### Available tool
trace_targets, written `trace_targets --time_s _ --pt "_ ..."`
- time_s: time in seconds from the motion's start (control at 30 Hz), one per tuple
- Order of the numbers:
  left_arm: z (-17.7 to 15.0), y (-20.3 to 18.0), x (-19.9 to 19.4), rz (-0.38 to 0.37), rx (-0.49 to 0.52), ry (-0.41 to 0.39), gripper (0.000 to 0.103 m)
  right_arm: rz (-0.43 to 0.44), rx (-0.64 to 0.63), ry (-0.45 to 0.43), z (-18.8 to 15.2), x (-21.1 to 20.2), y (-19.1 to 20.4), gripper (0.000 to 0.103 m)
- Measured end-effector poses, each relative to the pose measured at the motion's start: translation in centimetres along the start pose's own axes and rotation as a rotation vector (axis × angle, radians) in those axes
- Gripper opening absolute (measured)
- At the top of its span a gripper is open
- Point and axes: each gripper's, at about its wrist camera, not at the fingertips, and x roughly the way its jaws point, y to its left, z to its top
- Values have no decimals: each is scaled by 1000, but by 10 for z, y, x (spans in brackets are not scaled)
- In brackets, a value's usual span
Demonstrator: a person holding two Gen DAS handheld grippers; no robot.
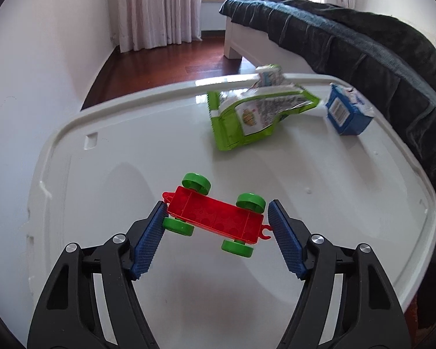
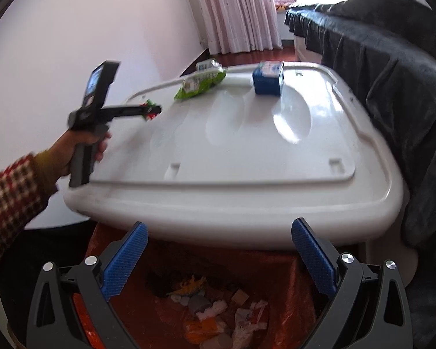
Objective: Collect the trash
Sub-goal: 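Hold the toy car in the left gripper while the right gripper grasps the blue milk carton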
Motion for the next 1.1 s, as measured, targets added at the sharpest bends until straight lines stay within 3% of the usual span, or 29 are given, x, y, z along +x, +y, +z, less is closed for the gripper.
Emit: trace_targets --time_s 0.17,0.27,0.43,0.53,0.7,0.8,0.83,0.93,1.1 --pt "-8 -26 -47 -9 -8 -67 69 -70 -94 -79 69 14 5 98" --pt "-15 -43 -69 -26 -6 -104 69 -132 -104 -104 112 43 -3 98" --pt "-24 -56 -89 -67 -18 -141 69 -258 -91 -84 169 111 -25 97" --pt "-26 -59 -90 -81 -17 -141 69 -274 -37 -49 190 143 -39 97" --pt "-26 -62 -88 -107 -18 -138 69 -287 23 6 211 180 -49 91" --pt "-26 -64 -87 -118 -16 -135 69 -285 69 57 219 200 -58 75" --pt "-26 -65 -86 -124 -15 -134 69 -286 78 74 219 204 -59 65" --pt "-27 -66 -87 -131 -13 -134 69 -286 98 122 218 214 -65 52" --pt "-27 -69 -89 -138 -10 -138 69 -308 57 114 209 202 -67 52"
